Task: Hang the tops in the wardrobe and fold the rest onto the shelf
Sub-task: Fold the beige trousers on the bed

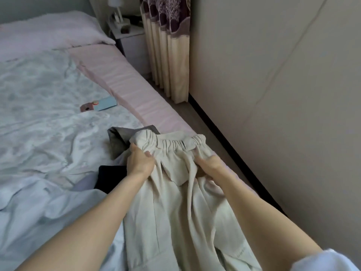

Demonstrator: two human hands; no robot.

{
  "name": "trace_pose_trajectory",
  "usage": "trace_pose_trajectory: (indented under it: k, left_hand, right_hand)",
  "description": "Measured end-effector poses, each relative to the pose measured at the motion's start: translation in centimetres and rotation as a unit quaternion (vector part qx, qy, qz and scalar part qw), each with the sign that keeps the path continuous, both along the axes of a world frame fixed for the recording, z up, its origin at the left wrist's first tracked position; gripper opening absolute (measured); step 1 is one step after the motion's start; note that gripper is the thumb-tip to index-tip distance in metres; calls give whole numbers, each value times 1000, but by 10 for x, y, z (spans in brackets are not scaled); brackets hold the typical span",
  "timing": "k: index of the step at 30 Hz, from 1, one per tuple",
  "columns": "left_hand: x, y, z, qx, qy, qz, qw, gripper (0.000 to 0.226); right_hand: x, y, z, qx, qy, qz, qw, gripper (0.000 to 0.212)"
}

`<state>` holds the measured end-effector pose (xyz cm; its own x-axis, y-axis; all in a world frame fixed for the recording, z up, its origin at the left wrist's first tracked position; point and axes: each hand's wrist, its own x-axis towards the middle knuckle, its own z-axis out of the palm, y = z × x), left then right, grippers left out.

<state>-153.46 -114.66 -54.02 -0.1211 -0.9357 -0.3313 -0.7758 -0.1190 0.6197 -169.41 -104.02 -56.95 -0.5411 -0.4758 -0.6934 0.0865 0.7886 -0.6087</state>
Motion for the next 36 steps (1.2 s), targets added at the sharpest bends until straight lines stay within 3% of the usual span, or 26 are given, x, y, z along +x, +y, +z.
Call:
trace_pose_trajectory:
  k: [1,2,7,14,16,19,23,28,32,36]
  left_hand:
    - [2,2,-3,-10,23,1,1000,38]
    - [6,5,-2,-16,44,-3,999,31]
    - [33,20,30,-60,153,-10,986,26]
    - [73,59,108,-39,233,-23,971,26]
    - [87,77,131,-61,243,-28,968,15]
    - [108,105,159,-89,263,-51,959,16]
    - [159,163,207,-41,343,-74,935,14]
    - [224,236,273,-23,421,-130,897,19]
    - [276,287,324,-48,443,-219,868,26]
    - [312,327,378,-78,471,-295,828,62]
  right_hand:
    - [1,3,-2,-8,17,-2,1000,31]
    - [3,5,-2,-39,35,-18,998,22]
    - [6,25,35,-179,95,-65,977,26]
    - [41,65,111,-247,67,-94,962,10]
    - [55,82,140,-259,51,-106,959,10]
    - [76,111,178,-278,62,-114,952,8]
    - [120,177,239,-317,69,-125,938,43]
    - [200,287,305,-358,100,-141,918,69]
    - [275,367,352,-392,128,-143,900,64]
    - [337,432,391,-414,157,-109,890,67]
